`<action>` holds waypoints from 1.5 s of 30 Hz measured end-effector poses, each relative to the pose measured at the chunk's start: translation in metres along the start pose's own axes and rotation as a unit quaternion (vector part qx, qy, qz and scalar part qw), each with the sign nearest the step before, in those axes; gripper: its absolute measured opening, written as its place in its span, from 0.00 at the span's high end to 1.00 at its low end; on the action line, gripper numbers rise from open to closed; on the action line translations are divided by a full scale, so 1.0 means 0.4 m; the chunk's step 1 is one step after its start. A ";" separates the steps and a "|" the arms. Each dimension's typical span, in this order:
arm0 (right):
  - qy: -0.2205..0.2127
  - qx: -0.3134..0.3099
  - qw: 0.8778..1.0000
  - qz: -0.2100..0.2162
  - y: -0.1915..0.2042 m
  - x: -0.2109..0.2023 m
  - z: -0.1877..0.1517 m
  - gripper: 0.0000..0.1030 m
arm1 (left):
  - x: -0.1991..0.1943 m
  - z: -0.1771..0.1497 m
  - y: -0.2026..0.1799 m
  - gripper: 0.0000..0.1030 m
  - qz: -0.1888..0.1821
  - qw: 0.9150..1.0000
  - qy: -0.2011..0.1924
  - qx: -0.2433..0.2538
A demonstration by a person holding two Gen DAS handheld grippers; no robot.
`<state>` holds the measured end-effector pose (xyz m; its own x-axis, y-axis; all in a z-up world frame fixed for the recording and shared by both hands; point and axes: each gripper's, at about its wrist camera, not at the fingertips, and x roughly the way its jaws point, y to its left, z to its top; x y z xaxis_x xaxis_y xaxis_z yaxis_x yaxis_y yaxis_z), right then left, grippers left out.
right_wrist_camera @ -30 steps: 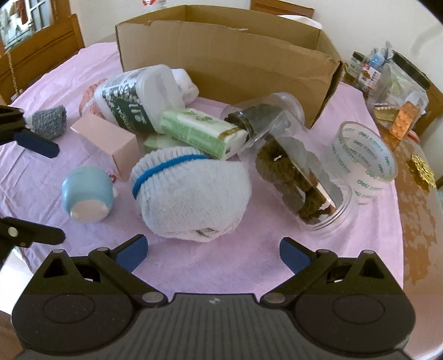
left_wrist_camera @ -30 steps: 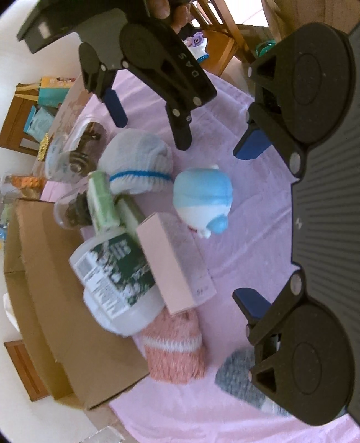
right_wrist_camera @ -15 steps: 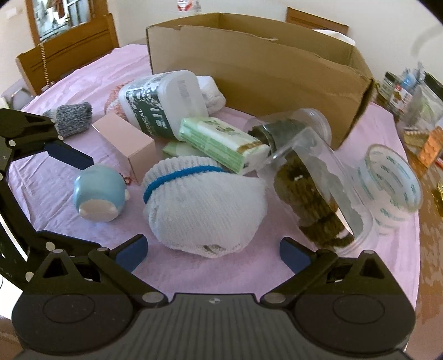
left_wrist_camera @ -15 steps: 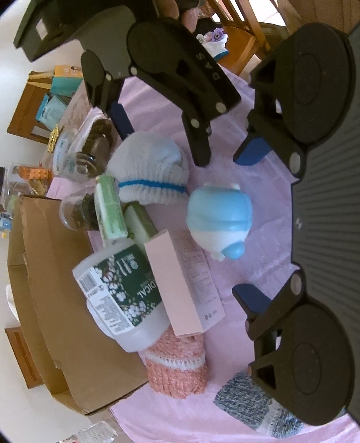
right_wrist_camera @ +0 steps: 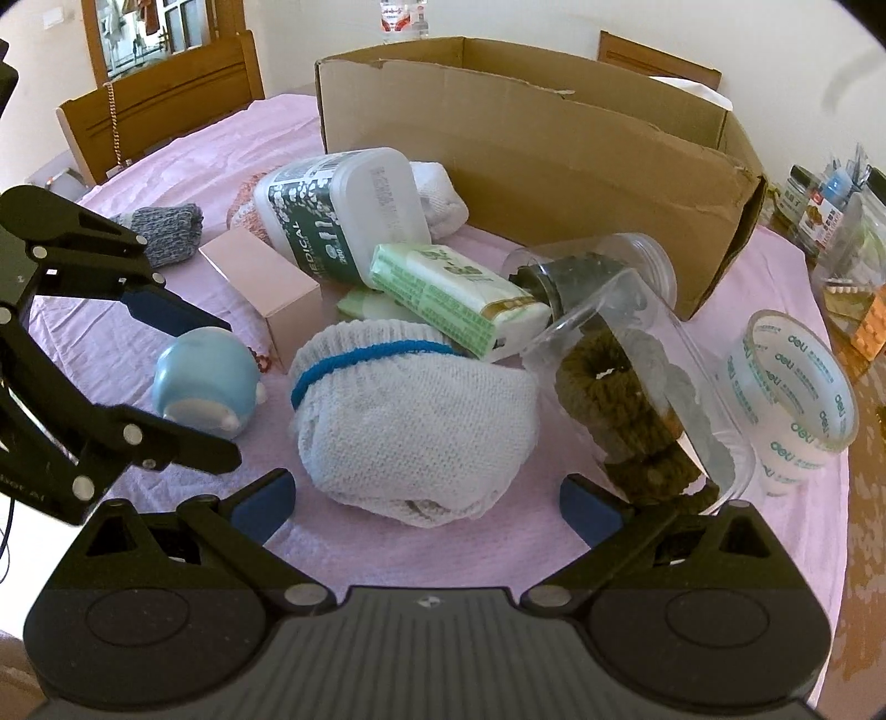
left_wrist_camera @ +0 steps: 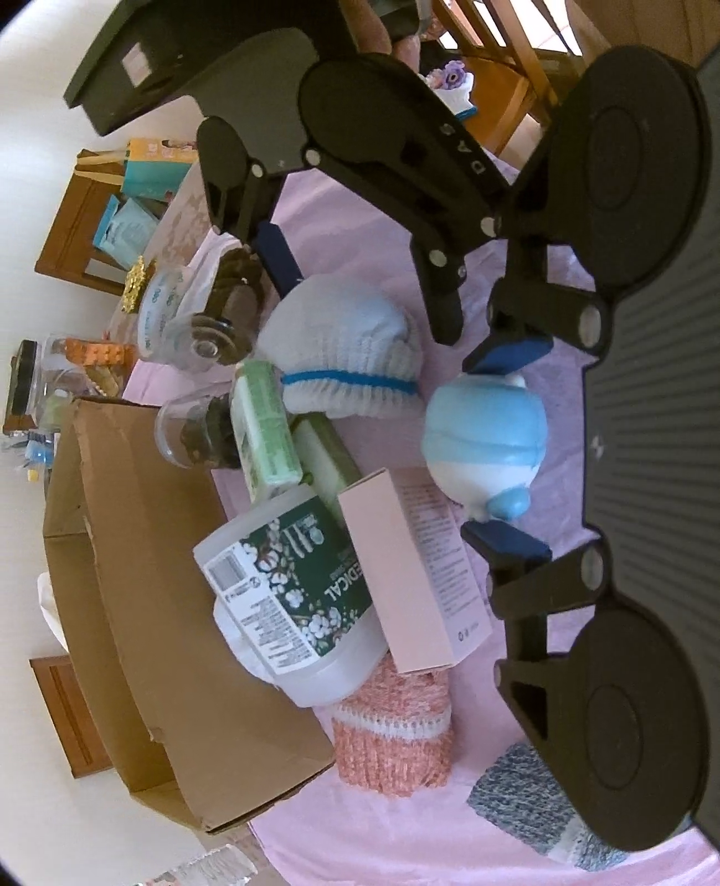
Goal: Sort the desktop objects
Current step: 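Grasp the blue-and-white toy with the left tool while the right tool grasps the white striped sock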
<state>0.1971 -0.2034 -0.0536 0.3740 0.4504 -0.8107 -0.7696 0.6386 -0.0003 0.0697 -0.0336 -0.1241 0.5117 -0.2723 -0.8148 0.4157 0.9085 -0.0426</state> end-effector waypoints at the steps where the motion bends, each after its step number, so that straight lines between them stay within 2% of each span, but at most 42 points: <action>1: 0.001 0.000 1.000 -0.001 0.001 -0.001 0.000 0.00 | -0.003 -0.001 0.004 0.46 -0.003 1.000 0.001 -0.003; 18: -0.017 -0.007 1.000 -0.006 0.033 0.018 0.042 0.01 | -0.017 0.001 0.042 0.47 0.012 1.000 0.003 -0.013; 25: -0.012 -0.007 1.000 -0.017 0.030 0.012 0.044 0.13 | -0.027 0.003 0.048 0.47 0.011 1.000 0.004 -0.012; 29: -0.006 -0.002 1.000 -0.017 0.033 0.003 0.045 0.15 | -0.033 0.012 0.050 0.47 0.010 1.000 0.003 -0.010; 36: -0.006 0.004 1.000 -0.001 0.041 -0.038 0.055 0.15 | -0.066 0.035 0.054 0.47 0.009 1.000 -0.006 -0.003; 45: -0.021 0.000 1.000 -0.003 0.041 -0.110 0.096 0.15 | -0.113 0.087 0.064 0.47 0.006 1.000 -0.021 0.006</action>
<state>0.1879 -0.1887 0.0048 0.3991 0.4722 -0.7860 -0.7672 0.6414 -0.0043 0.0833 -0.0091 -0.0684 0.5479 -0.2746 -0.7902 0.4176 0.9083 -0.0261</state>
